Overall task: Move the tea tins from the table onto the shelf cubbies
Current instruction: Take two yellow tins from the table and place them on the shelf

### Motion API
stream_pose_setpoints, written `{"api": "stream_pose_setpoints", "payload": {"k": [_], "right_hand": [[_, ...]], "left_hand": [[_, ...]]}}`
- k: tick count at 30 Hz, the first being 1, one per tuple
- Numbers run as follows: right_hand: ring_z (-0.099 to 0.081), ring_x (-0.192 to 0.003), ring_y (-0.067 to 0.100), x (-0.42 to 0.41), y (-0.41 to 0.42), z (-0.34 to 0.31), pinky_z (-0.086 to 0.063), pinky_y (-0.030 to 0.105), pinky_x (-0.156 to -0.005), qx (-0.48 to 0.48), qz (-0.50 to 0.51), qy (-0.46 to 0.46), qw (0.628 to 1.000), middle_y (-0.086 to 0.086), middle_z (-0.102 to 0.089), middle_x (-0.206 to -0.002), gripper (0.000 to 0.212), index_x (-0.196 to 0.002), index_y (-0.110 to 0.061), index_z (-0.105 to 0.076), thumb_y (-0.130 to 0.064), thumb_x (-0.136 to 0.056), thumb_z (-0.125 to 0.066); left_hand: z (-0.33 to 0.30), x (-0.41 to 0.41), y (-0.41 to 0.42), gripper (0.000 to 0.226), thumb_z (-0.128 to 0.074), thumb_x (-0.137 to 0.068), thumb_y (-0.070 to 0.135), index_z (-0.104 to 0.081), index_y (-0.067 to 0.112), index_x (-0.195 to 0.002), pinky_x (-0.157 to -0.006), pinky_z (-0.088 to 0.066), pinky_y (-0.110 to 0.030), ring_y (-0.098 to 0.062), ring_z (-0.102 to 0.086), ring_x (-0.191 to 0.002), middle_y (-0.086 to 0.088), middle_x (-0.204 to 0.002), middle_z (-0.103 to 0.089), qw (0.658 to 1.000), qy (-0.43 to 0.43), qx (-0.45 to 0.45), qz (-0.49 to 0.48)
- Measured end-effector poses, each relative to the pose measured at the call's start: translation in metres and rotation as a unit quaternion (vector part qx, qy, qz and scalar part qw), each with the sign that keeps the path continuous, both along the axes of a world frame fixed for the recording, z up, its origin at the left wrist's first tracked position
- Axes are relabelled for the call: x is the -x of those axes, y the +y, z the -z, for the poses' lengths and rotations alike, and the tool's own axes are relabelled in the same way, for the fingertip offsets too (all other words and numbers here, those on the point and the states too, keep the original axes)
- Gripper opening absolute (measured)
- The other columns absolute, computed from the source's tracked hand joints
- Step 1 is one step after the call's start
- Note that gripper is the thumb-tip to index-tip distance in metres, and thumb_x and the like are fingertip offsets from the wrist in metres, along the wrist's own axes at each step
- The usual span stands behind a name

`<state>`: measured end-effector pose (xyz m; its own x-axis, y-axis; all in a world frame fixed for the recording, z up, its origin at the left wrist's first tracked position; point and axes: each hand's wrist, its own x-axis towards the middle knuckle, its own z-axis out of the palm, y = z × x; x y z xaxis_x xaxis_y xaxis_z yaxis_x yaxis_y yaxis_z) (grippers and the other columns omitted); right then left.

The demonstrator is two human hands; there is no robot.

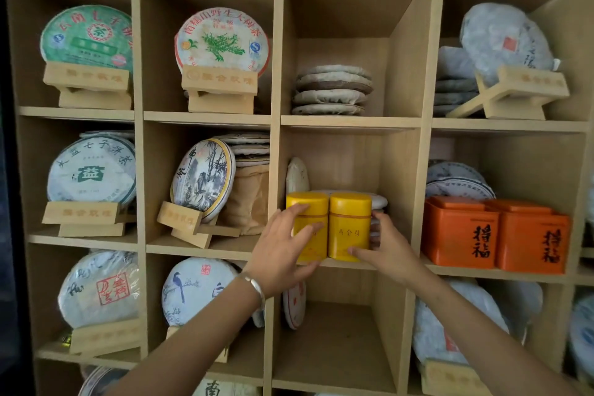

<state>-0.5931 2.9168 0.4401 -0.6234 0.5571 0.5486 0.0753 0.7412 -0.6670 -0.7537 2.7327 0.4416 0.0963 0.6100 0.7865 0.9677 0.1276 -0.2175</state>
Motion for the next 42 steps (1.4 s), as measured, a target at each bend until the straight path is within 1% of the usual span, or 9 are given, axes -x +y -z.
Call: {"api": "stream_pose_setpoints", "payload": {"k": [4, 12, 20, 25, 30, 32, 36, 39, 42], "right_hand": [[-0.055, -0.109, 0.012, 0.002, 0.001, 0.003, -0.050, 0.028, -0.087, -0.001, -0.002, 0.005, 1.000, -0.007, -0.050, -0.123, 0.080, -0.137, -0.028, -0.031, -0.028, -0.075, -0.082], [-0.054, -0.106, 0.010, 0.015, -0.005, 0.000, -0.050, 0.029, -0.087, -0.005, 0.004, 0.000, 1.000, -0.010, -0.048, -0.119, 0.078, -0.138, -0.021, -0.034, -0.026, -0.076, -0.081], [-0.053, -0.103, 0.005, 0.017, -0.003, 0.002, -0.047, 0.017, -0.080, 0.005, 0.002, -0.007, 1.000, -0.012, -0.048, -0.119, 0.076, -0.137, -0.022, -0.035, -0.028, -0.076, -0.080], [-0.055, -0.107, 0.008, 0.015, -0.002, 0.000, -0.048, 0.018, -0.082, 0.007, -0.004, -0.028, 1.000, -0.005, -0.052, -0.128, 0.078, -0.139, -0.020, -0.035, -0.029, -0.076, -0.080], [-0.049, -0.124, 0.019, 0.005, -0.005, -0.016, -0.048, 0.045, -0.099, -0.047, 0.041, -0.007, 0.998, 0.001, -0.044, -0.141, 0.099, -0.145, -0.021, -0.027, -0.041, -0.067, -0.084], [-0.046, -0.128, 0.021, 0.002, -0.006, -0.026, -0.044, 0.048, -0.103, -0.089, 0.058, -0.009, 0.994, 0.005, -0.036, -0.147, 0.104, -0.149, -0.023, -0.021, -0.043, -0.068, -0.084], [-0.050, -0.126, 0.018, 0.007, -0.008, -0.027, -0.047, 0.036, -0.101, -0.109, 0.057, -0.068, 0.990, 0.007, -0.035, -0.150, 0.105, -0.151, -0.023, -0.011, -0.035, -0.074, -0.081], [-0.053, -0.106, 0.005, 0.011, -0.006, -0.014, -0.046, 0.005, -0.070, -0.071, 0.045, -0.064, 0.994, -0.004, -0.044, -0.138, 0.104, -0.151, -0.029, -0.005, -0.028, -0.078, -0.079], [-0.045, -0.087, -0.014, 0.014, -0.003, -0.010, -0.037, -0.006, -0.057, -0.051, 0.030, -0.026, 0.998, -0.011, -0.041, -0.124, 0.103, -0.151, -0.031, -0.007, -0.025, -0.078, -0.080]], "left_hand": [[0.019, 0.001, 0.000, 0.054, -0.073, -0.074, 0.040, -0.059, 0.021, -0.123, -0.105, -0.039, -0.050, -0.036, -0.040, -0.133, -0.016, -0.145, -0.040, 0.999, 0.014, 0.015, -0.042], [0.021, 0.007, 0.001, 0.038, -0.074, -0.076, 0.020, -0.065, 0.016, -0.113, -0.093, -0.049, -0.046, -0.038, -0.053, -0.118, -0.022, -0.137, -0.048, 0.996, -0.033, -0.012, -0.077], [0.024, 0.007, 0.010, 0.034, -0.074, -0.077, 0.018, -0.066, 0.016, -0.110, -0.090, -0.051, -0.046, -0.040, -0.055, -0.115, -0.024, -0.133, -0.050, 0.995, -0.032, -0.022, -0.094], [0.022, 0.010, 0.013, 0.042, -0.075, -0.075, 0.022, -0.063, 0.017, -0.115, -0.089, -0.051, -0.045, -0.038, -0.055, -0.113, -0.023, -0.132, -0.051, 0.995, -0.038, -0.011, -0.095], [-0.006, 0.022, 0.009, 0.058, -0.070, -0.076, 0.028, -0.051, 0.017, -0.129, -0.097, -0.046, -0.044, -0.035, -0.046, -0.124, -0.020, -0.141, -0.040, 0.998, -0.033, -0.028, -0.052], [-0.029, 0.028, 0.011, 0.064, -0.069, -0.077, 0.031, -0.044, 0.019, -0.135, -0.107, -0.037, -0.043, -0.034, -0.034, -0.135, -0.018, -0.148, -0.032, 0.998, -0.002, -0.010, -0.054], [-0.063, 0.033, 0.020, 0.067, -0.063, -0.083, 0.043, -0.034, 0.026, -0.141, -0.116, -0.017, -0.043, -0.030, -0.024, -0.141, -0.013, -0.151, -0.030, 0.988, 0.074, 0.080, -0.106], [-0.066, 0.029, 0.023, 0.058, -0.056, -0.086, 0.048, -0.037, 0.030, -0.138, -0.116, -0.003, -0.051, -0.026, -0.044, -0.128, -0.007, -0.138, -0.045, 0.980, 0.091, 0.105, -0.145], [-0.063, 0.025, 0.024, 0.055, -0.056, -0.087, 0.045, -0.038, 0.031, -0.136, -0.112, 0.008, -0.058, -0.022, -0.055, -0.115, -0.001, -0.124, -0.054, 0.979, 0.082, 0.096, -0.157]]}}
